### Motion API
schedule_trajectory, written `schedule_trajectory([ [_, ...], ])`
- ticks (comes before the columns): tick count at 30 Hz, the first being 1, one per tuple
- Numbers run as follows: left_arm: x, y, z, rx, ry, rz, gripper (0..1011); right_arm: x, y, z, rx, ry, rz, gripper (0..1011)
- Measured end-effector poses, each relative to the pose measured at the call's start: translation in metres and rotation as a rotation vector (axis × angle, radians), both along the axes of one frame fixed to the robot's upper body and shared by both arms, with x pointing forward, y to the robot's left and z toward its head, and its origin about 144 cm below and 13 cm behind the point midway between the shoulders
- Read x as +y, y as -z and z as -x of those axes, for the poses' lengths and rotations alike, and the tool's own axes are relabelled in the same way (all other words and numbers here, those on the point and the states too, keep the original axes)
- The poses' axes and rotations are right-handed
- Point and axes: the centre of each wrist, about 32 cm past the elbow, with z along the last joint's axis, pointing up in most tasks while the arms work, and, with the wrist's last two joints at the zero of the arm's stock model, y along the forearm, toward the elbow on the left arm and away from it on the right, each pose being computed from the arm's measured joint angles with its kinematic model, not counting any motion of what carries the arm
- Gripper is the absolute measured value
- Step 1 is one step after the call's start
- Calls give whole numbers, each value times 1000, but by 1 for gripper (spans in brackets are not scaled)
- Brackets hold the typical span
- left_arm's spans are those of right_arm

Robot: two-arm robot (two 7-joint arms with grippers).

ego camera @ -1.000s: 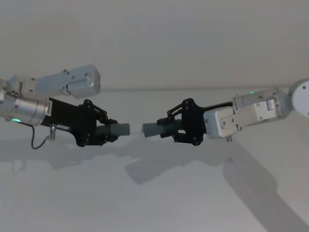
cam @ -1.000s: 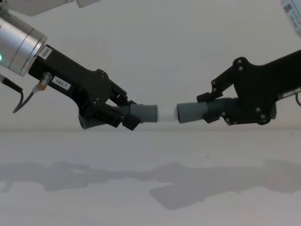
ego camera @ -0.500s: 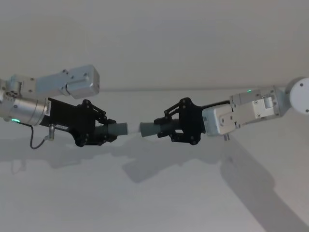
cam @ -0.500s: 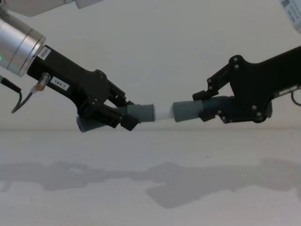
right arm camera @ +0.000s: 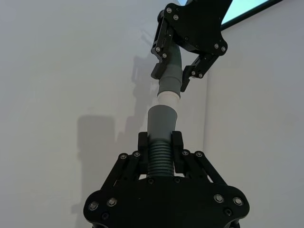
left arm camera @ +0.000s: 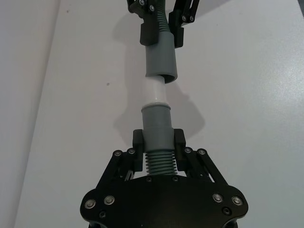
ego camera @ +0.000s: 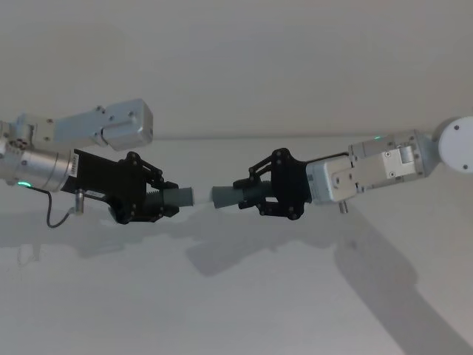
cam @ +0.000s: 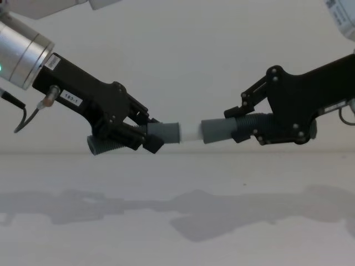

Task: Use both hands to pick up one end of the pipe from the table, align the ends, and insert them.

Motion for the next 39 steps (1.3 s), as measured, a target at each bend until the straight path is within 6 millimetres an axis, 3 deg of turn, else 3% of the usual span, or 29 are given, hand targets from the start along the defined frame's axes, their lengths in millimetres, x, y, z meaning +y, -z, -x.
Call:
schedule_trajectory([
  [39,-1,0,0,2,4,3,336,-7,5,-12,34,11,-28,264],
])
